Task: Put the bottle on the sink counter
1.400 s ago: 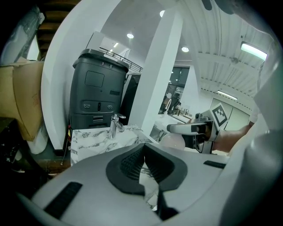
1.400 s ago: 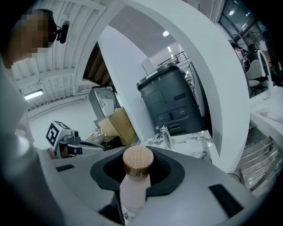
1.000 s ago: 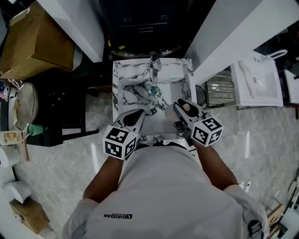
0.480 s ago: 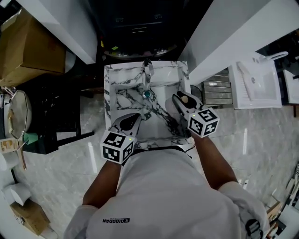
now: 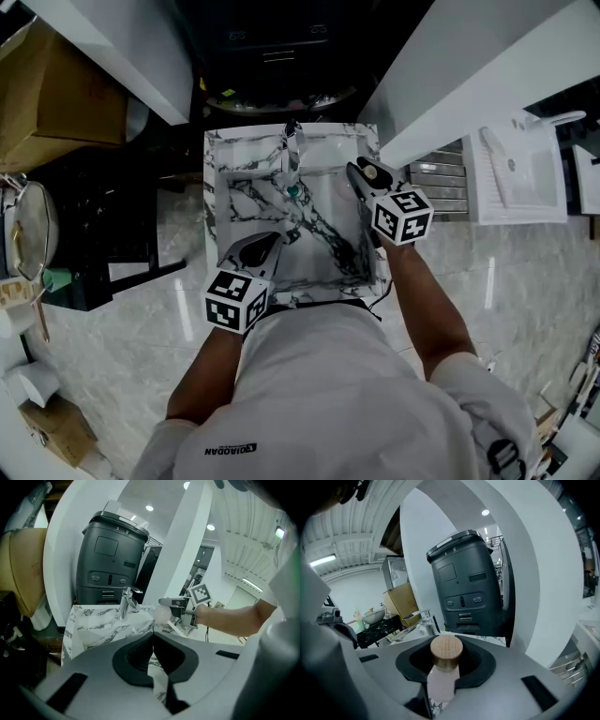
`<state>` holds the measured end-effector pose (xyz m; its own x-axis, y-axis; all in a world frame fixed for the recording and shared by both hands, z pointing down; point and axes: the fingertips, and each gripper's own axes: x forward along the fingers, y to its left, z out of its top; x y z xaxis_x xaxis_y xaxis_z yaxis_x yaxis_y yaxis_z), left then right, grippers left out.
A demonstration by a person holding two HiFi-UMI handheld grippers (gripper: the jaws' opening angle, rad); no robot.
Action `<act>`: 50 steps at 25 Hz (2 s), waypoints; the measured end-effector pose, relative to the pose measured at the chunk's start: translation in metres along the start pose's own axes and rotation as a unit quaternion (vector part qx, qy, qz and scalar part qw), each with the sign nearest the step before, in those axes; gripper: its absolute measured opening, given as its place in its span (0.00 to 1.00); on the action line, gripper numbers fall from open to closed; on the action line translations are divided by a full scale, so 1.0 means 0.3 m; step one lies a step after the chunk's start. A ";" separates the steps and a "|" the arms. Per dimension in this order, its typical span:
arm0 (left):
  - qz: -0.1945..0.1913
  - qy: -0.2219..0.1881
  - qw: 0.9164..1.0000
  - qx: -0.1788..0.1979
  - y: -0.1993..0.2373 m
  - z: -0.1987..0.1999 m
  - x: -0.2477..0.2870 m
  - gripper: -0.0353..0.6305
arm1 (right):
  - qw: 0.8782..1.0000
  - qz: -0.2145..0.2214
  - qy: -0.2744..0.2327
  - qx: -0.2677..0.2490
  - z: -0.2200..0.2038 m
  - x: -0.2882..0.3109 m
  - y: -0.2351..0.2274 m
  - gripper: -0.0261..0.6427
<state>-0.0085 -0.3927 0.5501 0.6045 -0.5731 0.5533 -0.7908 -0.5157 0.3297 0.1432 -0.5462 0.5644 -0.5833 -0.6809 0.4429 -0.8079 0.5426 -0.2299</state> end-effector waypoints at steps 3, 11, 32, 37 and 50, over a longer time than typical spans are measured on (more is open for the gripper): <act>0.005 0.006 1.000 -0.003 0.009 -0.023 0.003 0.07 | 1.000 -0.008 0.002 -0.012 0.008 0.046 -0.044 0.23; 0.021 0.015 1.000 -0.013 0.049 -0.045 0.005 0.08 | 0.999 -0.023 0.009 -0.038 0.016 0.142 -0.121 0.23; 0.030 0.034 0.999 -0.028 0.049 -0.072 0.040 0.08 | 0.993 -0.035 0.018 -0.107 -0.020 0.304 -0.207 0.23; 0.026 0.037 0.998 -0.032 0.050 -0.080 0.062 0.08 | 0.993 -0.038 0.016 -0.114 -0.028 0.323 -0.217 0.23; 0.023 0.040 0.998 -0.033 0.051 -0.082 0.077 0.08 | 0.990 -0.046 0.019 -0.131 -0.049 0.341 -0.226 0.23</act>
<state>-0.0089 -0.3981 0.5869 0.5594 -0.5418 0.6273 -0.8241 -0.4449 0.3506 0.1395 -0.6453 0.6380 -0.5009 -0.7170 0.4848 -0.8053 0.5913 0.0426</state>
